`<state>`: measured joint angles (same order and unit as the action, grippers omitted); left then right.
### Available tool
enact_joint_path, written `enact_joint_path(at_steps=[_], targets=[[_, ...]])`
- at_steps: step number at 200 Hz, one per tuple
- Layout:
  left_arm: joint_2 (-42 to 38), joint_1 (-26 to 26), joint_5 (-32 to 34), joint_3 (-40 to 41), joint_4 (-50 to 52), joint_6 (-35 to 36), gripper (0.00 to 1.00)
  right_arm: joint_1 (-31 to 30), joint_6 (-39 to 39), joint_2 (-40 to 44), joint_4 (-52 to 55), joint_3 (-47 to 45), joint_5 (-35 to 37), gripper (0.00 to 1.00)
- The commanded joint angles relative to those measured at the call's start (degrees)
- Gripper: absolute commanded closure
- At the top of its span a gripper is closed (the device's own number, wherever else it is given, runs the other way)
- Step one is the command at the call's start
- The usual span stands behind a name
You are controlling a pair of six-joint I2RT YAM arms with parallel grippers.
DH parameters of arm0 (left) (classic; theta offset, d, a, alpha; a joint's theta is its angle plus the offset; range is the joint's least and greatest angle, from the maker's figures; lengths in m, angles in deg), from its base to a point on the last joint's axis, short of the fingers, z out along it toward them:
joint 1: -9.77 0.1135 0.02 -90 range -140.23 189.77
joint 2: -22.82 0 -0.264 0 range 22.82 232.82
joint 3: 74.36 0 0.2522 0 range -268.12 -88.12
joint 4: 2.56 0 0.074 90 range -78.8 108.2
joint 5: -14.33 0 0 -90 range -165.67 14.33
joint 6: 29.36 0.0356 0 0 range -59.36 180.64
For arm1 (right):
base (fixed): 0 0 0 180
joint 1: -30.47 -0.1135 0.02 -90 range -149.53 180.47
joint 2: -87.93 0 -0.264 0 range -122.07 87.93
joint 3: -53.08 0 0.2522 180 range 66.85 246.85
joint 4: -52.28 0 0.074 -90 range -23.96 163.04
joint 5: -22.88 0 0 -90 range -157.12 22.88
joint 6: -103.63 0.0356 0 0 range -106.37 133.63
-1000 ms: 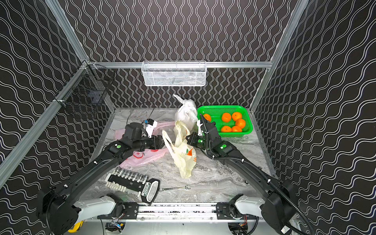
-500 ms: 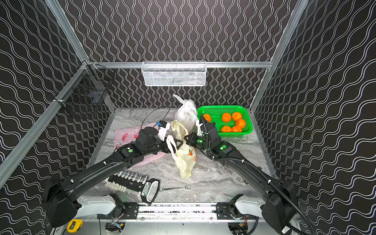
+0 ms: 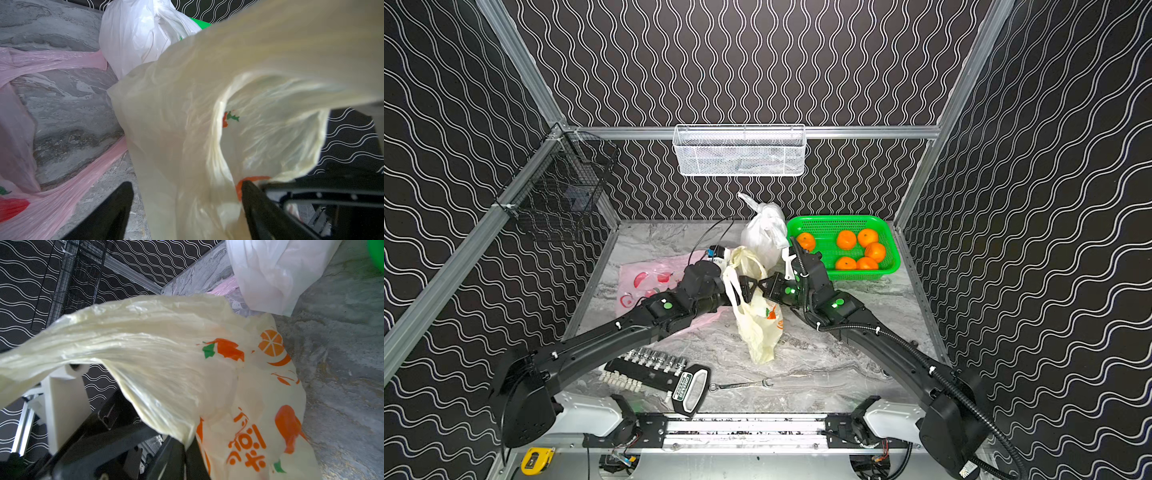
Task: Place the oranges into plastic bags & tie knots
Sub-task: Open the plastic bag at the center of the board.
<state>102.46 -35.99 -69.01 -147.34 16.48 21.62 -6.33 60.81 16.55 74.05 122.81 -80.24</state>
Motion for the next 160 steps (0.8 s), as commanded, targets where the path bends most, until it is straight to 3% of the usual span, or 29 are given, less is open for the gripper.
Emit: enact_joint_path(at_steps=[1,20,50,62,88,115,127,139,147,160], targets=[[0.4,0.0,1.5,-0.8,-0.2,-0.8,0.46,-0.1,0.2,0.6,1.1,0.5,2.6,1.00],[-0.5,0.0,3.2,-1.9,4.5,0.5,0.74,0.0,-0.5,1.3,6.3,0.7,8.4,1.00],[-3.9,0.9,4.9,-2.4,12.7,3.2,0.95,0.2,-2.9,2.0,13.5,4.3,16.9,1.00],[-5.9,2.5,3.8,-2.0,14.9,3.6,1.00,0.3,-3.9,2.0,15.8,5.4,18.8,1.00],[-8.4,8.9,-1.8,-0.3,18.1,3.7,1.00,0.9,-6.0,2.2,18.5,6.6,21.2,1.00],[-8.4,13.1,-9.8,1.0,16.4,5.1,1.00,2.0,-11.9,1.1,16.0,7.9,12.0,1.00],[-8.0,13.8,-12.0,1.0,15.6,5.7,1.00,1.9,-17.2,1.4,15.0,9.4,6.0,0.85],[-7.8,14.5,-13.7,1.2,14.2,6.2,1.00,1.8,-21.7,3.0,13.6,9.7,1.4,0.49],[-7.8,14.9,-14.6,1.4,13.5,6.7,1.00,1.9,-23.3,5.1,12.9,9.4,2.2,0.31],[-7.9,15.6,-15.4,1.2,13.1,7.6,1.00,1.9,-24.3,9.2,9.4,6.5,6.7,0.13]])
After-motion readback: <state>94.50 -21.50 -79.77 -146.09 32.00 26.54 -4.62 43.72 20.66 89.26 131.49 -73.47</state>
